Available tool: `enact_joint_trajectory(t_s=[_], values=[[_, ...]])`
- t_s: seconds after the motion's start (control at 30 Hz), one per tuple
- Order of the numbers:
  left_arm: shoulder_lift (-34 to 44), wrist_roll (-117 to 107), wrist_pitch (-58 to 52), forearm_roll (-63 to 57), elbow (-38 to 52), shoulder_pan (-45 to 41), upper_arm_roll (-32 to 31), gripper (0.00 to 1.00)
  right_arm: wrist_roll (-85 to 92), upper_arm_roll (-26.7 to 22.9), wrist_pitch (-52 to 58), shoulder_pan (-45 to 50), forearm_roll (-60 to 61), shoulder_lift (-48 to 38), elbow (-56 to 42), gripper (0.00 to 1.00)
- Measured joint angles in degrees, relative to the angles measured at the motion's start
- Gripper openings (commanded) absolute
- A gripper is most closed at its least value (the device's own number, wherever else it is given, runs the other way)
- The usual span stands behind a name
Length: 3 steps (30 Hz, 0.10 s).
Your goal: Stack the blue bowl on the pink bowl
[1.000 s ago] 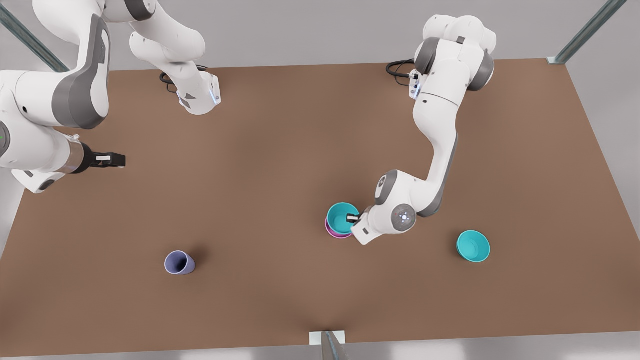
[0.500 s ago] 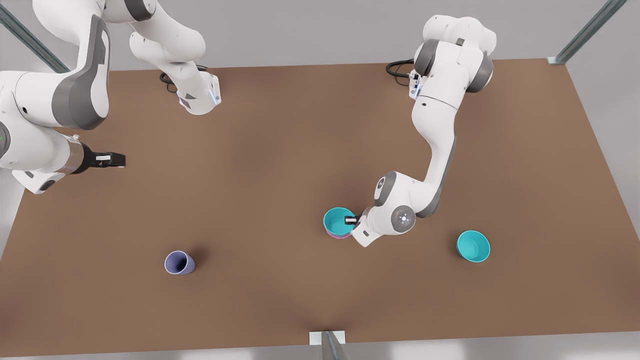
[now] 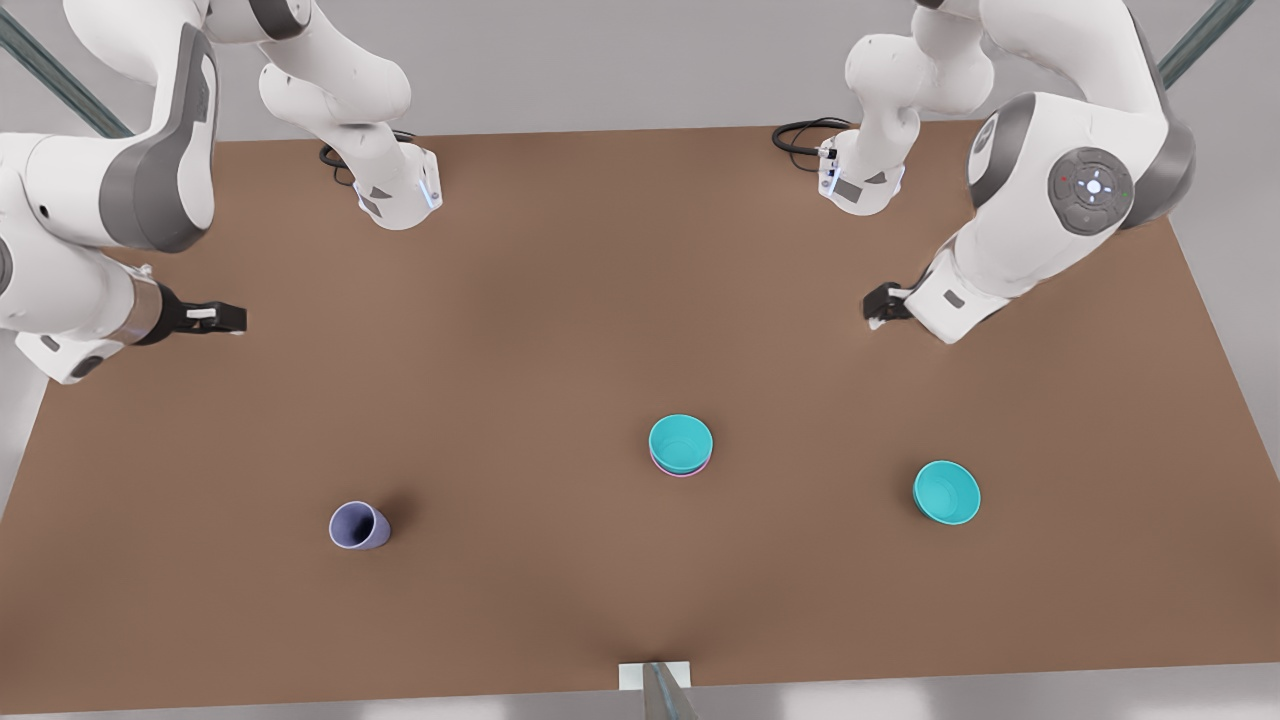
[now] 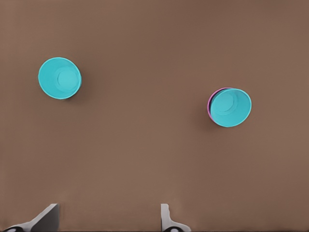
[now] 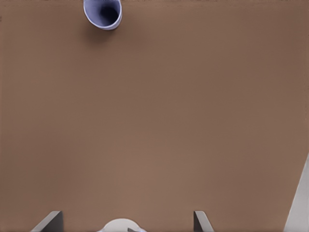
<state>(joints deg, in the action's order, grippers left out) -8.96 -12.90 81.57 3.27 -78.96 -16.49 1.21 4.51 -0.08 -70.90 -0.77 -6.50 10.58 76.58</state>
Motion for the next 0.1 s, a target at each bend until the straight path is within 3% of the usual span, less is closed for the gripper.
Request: enact_joint_trajectory(t_s=[0.1], values=[[-1.47,1.68,-2.8,-2.32,3.55,0.96,-0.66,1.0,0.04,0.0,-0.31,0.01,-0.07,-0.05,-0.01,1.0]])
